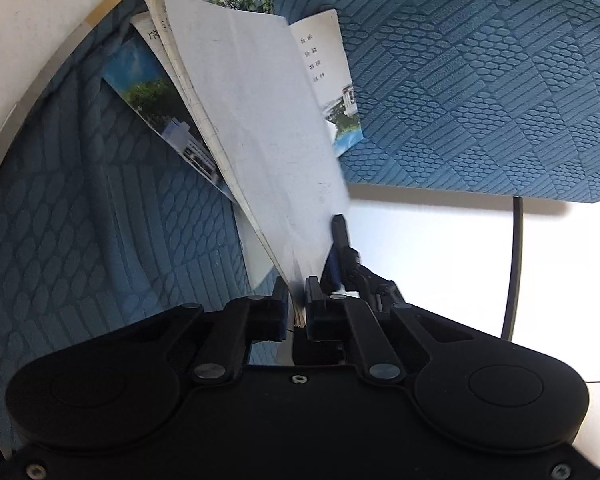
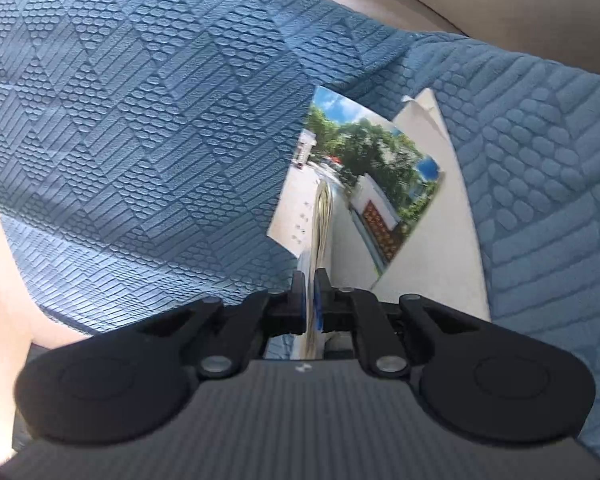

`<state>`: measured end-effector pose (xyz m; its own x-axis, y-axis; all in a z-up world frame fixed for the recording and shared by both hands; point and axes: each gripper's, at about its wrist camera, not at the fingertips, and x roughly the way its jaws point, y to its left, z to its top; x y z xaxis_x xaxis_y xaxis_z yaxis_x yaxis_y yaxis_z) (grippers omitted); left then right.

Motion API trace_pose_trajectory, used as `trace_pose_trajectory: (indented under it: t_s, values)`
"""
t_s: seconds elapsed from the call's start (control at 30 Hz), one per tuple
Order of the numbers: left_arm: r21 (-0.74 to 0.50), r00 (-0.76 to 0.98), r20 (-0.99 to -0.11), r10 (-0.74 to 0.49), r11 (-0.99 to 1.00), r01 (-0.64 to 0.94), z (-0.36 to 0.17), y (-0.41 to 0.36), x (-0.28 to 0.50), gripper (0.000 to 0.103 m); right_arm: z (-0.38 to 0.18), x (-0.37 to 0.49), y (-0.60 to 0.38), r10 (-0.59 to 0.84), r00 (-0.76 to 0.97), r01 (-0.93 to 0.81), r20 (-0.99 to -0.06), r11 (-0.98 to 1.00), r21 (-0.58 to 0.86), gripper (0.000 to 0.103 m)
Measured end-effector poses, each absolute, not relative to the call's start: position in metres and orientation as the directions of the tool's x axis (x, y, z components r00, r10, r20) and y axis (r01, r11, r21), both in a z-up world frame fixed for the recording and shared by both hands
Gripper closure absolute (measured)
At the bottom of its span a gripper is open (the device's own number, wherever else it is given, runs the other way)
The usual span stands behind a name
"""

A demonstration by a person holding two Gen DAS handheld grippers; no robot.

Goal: Organize objects
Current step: 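Lift the white sheet with the right gripper and carry it toward the books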

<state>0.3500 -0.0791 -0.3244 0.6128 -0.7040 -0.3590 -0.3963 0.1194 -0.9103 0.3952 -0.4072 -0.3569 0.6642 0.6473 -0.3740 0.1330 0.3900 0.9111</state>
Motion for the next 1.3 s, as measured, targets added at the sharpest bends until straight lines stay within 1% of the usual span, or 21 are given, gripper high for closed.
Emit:
trace_pose_trajectory:
  t_s: [0.03,0.07,0.1,0.13,0.17,0.23,0.33,0.37,0.4,0.47,0.5,0.57,0.63,0.73,0.87,0.97,1.3]
  values:
    - [-0.915,0.614,-0.345,-0.710,0.111,-0.387,-0.322,-0.078,0.348,0.100,-0.358,0.395,-0.408,0.642,0.663,0.147,-0.386,0.394,0.907,0.089]
    - [-0.920,0.616,-0.336,-0.712,0.108,-0.378,-0.319,-0.077,0.345,0.101,-0.360,0.394,-0.409,0.637,0.660,0.162,-0.397,0.395,0.904,0.075]
    - [-0.922,0.616,-0.334,-0.713,0.113,-0.370,-0.314,-0.075,0.343,0.102,-0.362,0.393,-0.410,0.640,0.657,0.172,-0.398,0.387,0.906,0.059]
    - [-0.925,0.615,-0.334,-0.714,0.121,-0.360,-0.310,-0.072,0.340,0.102,-0.364,0.393,-0.410,0.650,0.655,0.171,-0.386,0.370,0.913,0.053]
    - [-0.927,0.615,-0.331,-0.715,0.127,-0.352,-0.306,-0.070,0.338,0.102,-0.365,0.392,-0.410,0.659,0.656,0.162,-0.369,0.354,0.921,0.050]
    - [-0.931,0.615,-0.330,-0.716,0.138,-0.339,-0.300,-0.065,0.333,0.102,-0.365,0.390,-0.411,0.656,0.665,0.150,-0.357,0.351,0.924,0.050]
    - [-0.929,0.611,-0.346,-0.712,0.166,-0.332,-0.294,-0.059,0.327,0.102,-0.370,0.386,-0.412,0.641,0.669,0.177,-0.377,0.355,0.918,0.054]
    - [-0.927,0.609,-0.354,-0.710,0.179,-0.330,-0.292,-0.057,0.324,0.102,-0.370,0.386,-0.412,0.638,0.666,0.187,-0.386,0.358,0.915,0.063]
    - [-0.925,0.608,-0.362,-0.707,0.190,-0.330,-0.291,-0.055,0.323,0.103,-0.369,0.385,-0.413,0.644,0.661,0.188,-0.385,0.354,0.916,0.076]
    - [-0.921,0.603,-0.375,-0.704,0.208,-0.330,-0.288,-0.052,0.317,0.103,-0.365,0.381,-0.415,0.654,0.653,0.185,-0.382,0.351,0.918,0.095]
    - [-0.918,0.598,-0.382,-0.704,0.217,-0.331,-0.287,-0.050,0.313,0.102,-0.361,0.377,-0.415,0.658,0.654,0.171,-0.374,0.354,0.920,0.097]
    - [-0.914,0.589,-0.396,-0.705,0.241,-0.327,-0.284,-0.045,0.308,0.102,-0.348,0.367,-0.412,0.649,0.660,0.132,-0.379,0.396,0.909,0.097]
    - [-0.908,0.582,-0.411,-0.702,0.257,-0.332,-0.282,-0.042,0.303,0.102,-0.333,0.361,-0.407,0.625,0.657,0.098,-0.422,0.484,0.869,0.097]
    - [-0.892,0.565,-0.449,-0.692,0.309,-0.330,-0.273,-0.040,0.297,0.101,-0.317,0.347,-0.403,0.611,0.669,0.055,-0.424,0.528,0.848,0.098]
    - [-0.880,0.551,-0.475,-0.686,0.375,-0.292,-0.257,-0.040,0.291,0.101,-0.296,0.325,-0.397,0.576,0.668,0.013,-0.471,0.624,0.781,0.099]
    - [-0.868,0.545,-0.493,-0.678,0.419,-0.265,-0.244,-0.041,0.286,0.101,-0.281,0.314,-0.393,0.573,0.675,-0.006,-0.465,0.635,0.773,0.099]
    - [-0.868,0.554,-0.479,-0.680,0.460,-0.186,-0.192,-0.023,0.271,0.100,-0.212,0.300,-0.374,0.571,0.718,-0.090,-0.399,0.644,0.760,0.099]
